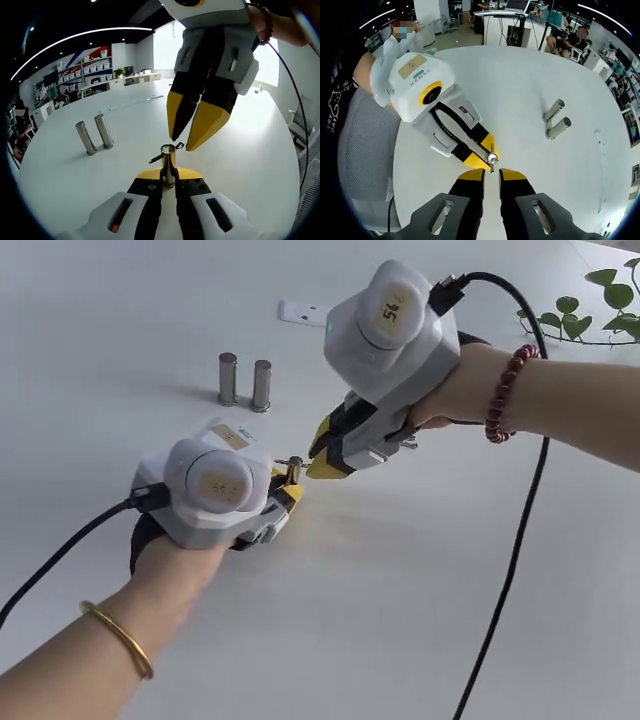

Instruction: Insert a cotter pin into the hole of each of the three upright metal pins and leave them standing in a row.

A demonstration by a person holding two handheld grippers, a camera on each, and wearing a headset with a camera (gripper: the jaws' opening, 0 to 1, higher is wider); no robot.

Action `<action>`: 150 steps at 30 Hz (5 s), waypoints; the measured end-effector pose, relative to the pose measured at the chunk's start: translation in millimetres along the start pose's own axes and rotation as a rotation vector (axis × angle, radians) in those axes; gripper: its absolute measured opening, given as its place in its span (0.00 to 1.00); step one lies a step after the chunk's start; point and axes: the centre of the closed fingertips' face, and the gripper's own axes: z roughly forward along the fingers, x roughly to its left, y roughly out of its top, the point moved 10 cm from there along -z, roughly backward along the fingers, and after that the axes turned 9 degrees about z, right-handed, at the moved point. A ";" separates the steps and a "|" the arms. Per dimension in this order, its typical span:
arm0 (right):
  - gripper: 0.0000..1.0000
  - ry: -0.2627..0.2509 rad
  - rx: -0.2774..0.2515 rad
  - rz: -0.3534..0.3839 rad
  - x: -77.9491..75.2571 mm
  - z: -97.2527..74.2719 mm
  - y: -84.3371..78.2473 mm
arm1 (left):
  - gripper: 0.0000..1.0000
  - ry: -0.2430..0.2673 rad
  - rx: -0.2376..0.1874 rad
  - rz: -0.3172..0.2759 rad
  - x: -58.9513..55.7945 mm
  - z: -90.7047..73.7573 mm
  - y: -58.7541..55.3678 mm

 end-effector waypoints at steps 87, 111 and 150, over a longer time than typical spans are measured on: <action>0.03 -0.040 -0.084 -0.080 -21.2 25.0 41.4 | 0.16 0.052 0.024 -0.083 49.1 -6.2 -14.9; 0.18 -0.101 -0.257 0.197 -34.5 -2.8 31.0 | 0.49 0.091 -0.030 -0.196 58.0 -36.5 -1.9; 0.23 -0.248 -0.693 0.532 -87.4 70.5 28.2 | 0.88 0.116 -0.055 -0.123 39.6 -96.3 14.6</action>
